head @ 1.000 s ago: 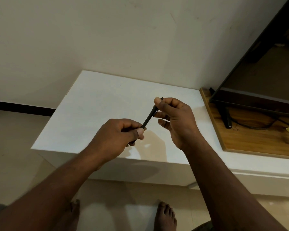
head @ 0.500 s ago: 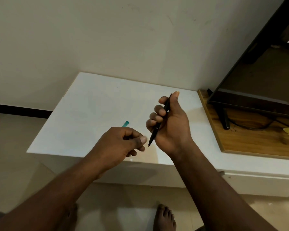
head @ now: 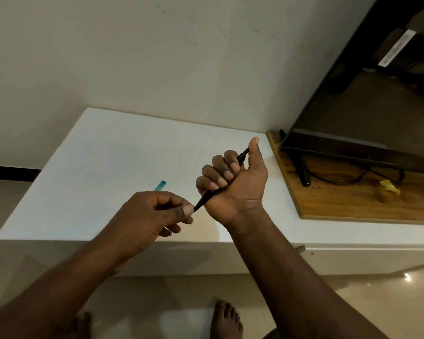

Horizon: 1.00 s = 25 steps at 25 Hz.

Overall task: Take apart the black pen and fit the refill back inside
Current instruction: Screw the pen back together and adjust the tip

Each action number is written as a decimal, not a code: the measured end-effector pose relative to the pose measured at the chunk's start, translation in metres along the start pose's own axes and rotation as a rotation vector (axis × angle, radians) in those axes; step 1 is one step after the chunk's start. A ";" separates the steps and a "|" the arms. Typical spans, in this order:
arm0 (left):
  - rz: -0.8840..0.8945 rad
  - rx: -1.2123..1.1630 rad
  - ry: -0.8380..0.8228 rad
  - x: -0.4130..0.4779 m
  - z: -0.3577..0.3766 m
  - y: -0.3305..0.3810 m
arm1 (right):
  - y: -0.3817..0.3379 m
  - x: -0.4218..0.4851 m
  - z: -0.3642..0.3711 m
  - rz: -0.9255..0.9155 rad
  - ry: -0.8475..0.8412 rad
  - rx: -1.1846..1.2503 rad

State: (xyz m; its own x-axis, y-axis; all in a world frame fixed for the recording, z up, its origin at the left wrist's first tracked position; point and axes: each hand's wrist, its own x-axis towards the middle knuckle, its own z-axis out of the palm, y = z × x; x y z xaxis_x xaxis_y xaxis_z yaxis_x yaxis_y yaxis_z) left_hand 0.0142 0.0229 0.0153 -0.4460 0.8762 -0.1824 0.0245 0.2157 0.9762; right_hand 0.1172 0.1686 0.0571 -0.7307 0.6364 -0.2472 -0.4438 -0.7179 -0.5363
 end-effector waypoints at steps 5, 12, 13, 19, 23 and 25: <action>-0.002 -0.025 -0.018 0.000 0.000 0.000 | -0.001 0.002 -0.001 0.018 -0.016 0.034; -0.003 -0.015 -0.028 0.000 -0.001 -0.001 | -0.004 0.003 -0.003 0.001 -0.013 0.047; -0.005 -0.013 -0.028 0.000 -0.001 -0.001 | -0.005 0.004 -0.003 -0.001 -0.009 0.047; -0.007 0.022 -0.022 -0.001 0.000 -0.001 | -0.007 0.005 -0.003 -0.003 0.013 0.047; -0.005 0.026 -0.021 -0.002 0.000 -0.001 | -0.007 0.005 -0.002 -0.005 0.012 0.055; -0.005 0.026 -0.025 -0.002 0.000 -0.001 | -0.006 0.005 -0.002 -0.005 0.017 0.052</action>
State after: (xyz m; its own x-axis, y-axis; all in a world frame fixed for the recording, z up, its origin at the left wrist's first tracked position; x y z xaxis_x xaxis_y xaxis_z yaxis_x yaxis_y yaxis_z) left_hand 0.0153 0.0215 0.0145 -0.4239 0.8856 -0.1900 0.0457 0.2304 0.9720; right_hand 0.1176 0.1765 0.0572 -0.7195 0.6446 -0.2586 -0.4743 -0.7280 -0.4950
